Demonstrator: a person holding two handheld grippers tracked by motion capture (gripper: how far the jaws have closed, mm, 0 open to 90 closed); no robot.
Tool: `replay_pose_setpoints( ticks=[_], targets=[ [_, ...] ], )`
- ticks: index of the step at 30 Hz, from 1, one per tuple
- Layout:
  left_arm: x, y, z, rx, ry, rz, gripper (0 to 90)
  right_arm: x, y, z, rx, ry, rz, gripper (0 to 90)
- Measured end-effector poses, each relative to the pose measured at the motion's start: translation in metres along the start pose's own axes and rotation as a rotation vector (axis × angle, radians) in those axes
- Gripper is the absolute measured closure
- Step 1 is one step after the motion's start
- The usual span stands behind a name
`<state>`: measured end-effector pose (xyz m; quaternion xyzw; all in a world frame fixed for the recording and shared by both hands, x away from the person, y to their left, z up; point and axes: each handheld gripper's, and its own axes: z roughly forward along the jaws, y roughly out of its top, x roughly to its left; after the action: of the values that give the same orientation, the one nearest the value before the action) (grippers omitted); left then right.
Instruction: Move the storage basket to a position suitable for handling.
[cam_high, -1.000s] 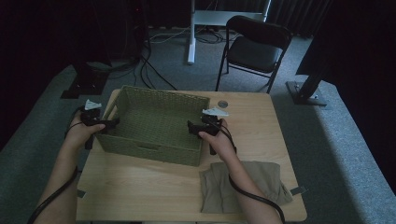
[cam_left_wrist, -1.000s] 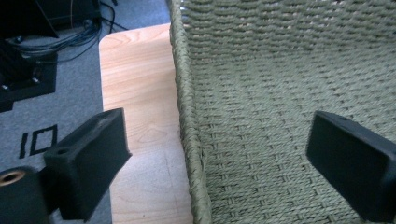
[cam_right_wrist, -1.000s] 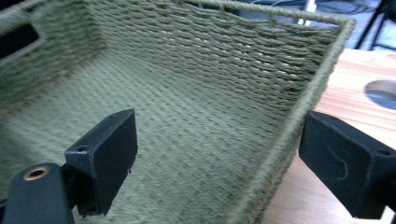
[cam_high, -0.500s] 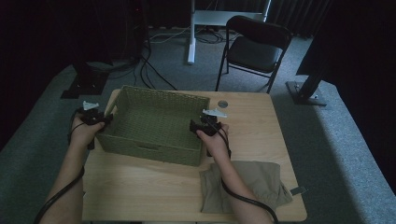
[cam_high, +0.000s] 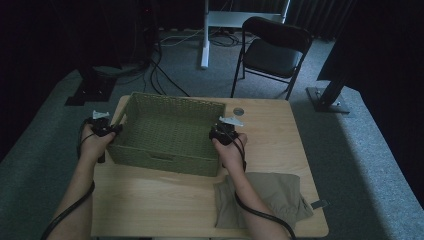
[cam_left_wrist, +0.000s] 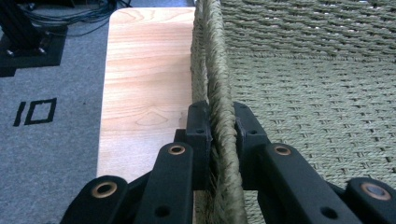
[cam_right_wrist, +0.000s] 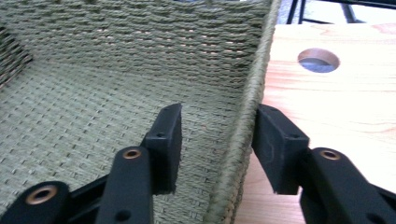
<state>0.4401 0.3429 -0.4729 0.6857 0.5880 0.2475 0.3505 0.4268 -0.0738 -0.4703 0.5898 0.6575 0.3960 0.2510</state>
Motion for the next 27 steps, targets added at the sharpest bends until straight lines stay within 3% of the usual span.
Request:
replay_pose_setpoints(
  ticks=[4,7,14,16,24,27],
  targets=[
    [-0.010,-0.002,-0.001,-0.002,0.003,-0.015,80.9,-0.007,0.002,0.001,-0.009,-0.025,0.000,60.2],
    [-0.023,-0.003,0.000,-0.001,0.016,-0.010,80.9,-0.016,0.005,0.001,-0.003,-0.055,-0.026,65.6],
    [-0.037,-0.003,0.002,0.000,0.014,-0.031,80.9,-0.028,0.008,0.001,-0.006,-0.082,-0.020,71.2],
    [-0.046,-0.003,0.003,0.002,0.005,-0.034,80.9,-0.038,0.009,0.001,-0.007,-0.095,-0.015,74.7],
    [-0.070,-0.004,0.006,-0.009,0.003,-0.041,80.9,-0.060,0.012,0.001,-0.004,-0.123,-0.072,76.3],
    [-0.078,-0.004,0.008,-0.015,0.004,-0.040,80.9,-0.069,0.013,0.000,-0.007,-0.118,-0.066,76.4]
  ],
)
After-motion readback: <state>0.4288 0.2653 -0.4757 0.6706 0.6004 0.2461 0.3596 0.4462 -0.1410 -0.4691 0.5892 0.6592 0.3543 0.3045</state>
